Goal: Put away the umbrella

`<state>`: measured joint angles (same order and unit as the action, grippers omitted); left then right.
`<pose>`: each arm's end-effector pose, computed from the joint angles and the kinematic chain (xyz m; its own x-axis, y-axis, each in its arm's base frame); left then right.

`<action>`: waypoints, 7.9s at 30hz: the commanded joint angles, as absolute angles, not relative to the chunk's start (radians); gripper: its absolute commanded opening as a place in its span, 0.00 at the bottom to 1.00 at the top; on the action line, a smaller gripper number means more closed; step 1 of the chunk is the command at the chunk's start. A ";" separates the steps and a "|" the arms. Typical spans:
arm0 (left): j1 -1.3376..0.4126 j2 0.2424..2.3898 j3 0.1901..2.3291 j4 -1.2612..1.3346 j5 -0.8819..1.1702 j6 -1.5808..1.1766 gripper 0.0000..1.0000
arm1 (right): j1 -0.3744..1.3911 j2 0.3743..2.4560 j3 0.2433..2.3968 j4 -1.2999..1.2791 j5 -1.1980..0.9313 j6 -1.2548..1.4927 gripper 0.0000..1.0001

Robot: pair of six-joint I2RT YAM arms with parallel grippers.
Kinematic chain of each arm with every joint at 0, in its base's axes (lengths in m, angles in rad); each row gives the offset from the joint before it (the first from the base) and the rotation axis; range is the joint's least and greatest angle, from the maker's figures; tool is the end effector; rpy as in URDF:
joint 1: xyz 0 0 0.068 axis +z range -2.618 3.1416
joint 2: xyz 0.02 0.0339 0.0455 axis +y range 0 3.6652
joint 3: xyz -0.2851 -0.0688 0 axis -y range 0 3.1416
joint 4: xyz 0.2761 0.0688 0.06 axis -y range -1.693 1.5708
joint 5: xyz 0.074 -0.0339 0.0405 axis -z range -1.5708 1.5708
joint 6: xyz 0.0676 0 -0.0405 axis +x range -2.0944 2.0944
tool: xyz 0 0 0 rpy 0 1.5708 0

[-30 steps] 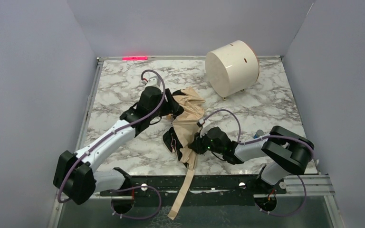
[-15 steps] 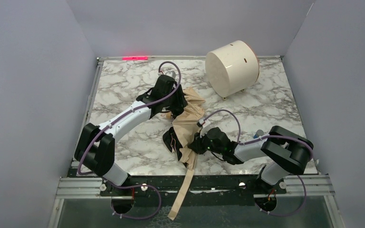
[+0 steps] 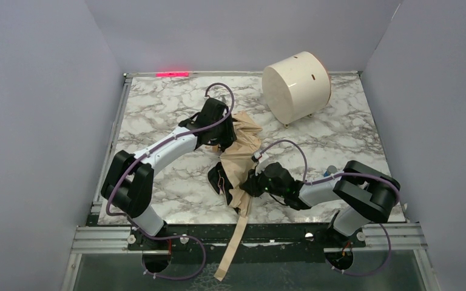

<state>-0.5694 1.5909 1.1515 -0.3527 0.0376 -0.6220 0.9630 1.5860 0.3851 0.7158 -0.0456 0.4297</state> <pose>0.3360 -0.2181 0.2346 -0.8141 -0.1702 -0.5552 0.1066 0.8960 -0.4310 0.1718 0.2524 0.0968 -0.5933 -0.1241 -0.7954 -0.6555 0.6480 0.3879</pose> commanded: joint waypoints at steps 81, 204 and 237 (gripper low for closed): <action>-0.436 1.719 1.310 -0.427 0.180 -0.619 0.41 | 0.986 1.668 0.385 0.596 -0.037 0.425 0.18; -0.964 0.691 0.508 -0.098 -0.296 -0.574 0.72 | 1.009 1.721 0.385 0.634 0.087 0.477 0.29; -0.426 1.708 1.566 -0.565 0.275 -0.599 0.71 | 1.058 1.749 0.357 0.660 0.182 0.463 0.28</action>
